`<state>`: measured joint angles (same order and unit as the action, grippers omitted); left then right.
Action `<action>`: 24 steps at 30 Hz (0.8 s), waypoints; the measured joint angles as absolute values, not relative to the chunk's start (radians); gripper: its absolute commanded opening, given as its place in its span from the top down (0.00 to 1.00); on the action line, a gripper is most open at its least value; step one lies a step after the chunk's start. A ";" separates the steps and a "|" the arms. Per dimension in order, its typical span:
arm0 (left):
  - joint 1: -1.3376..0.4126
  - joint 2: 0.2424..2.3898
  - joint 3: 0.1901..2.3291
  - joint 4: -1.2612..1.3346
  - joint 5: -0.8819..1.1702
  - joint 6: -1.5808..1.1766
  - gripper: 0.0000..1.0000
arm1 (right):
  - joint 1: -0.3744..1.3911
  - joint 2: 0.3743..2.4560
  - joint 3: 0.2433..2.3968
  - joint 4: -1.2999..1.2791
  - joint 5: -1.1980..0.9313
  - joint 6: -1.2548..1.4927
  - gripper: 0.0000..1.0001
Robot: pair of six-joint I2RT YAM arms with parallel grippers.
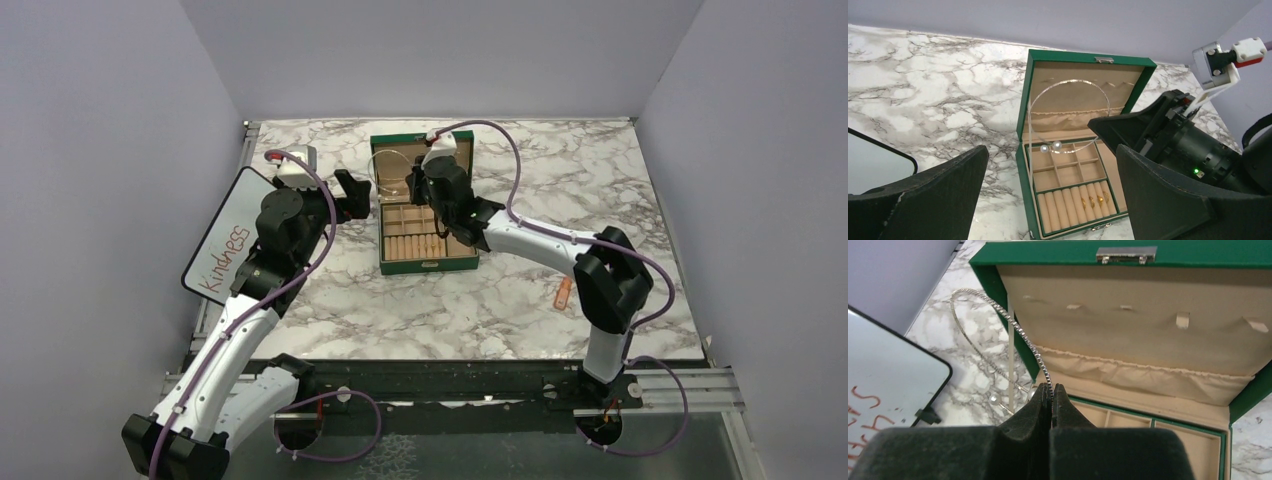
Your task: Organize the mixed jewelry
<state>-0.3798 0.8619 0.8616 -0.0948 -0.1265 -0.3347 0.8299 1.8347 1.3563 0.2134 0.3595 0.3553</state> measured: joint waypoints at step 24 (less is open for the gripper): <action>-0.380 0.889 0.854 -0.096 -0.128 -0.317 0.01 | 0.788 1.962 1.483 0.173 0.519 0.282 0.99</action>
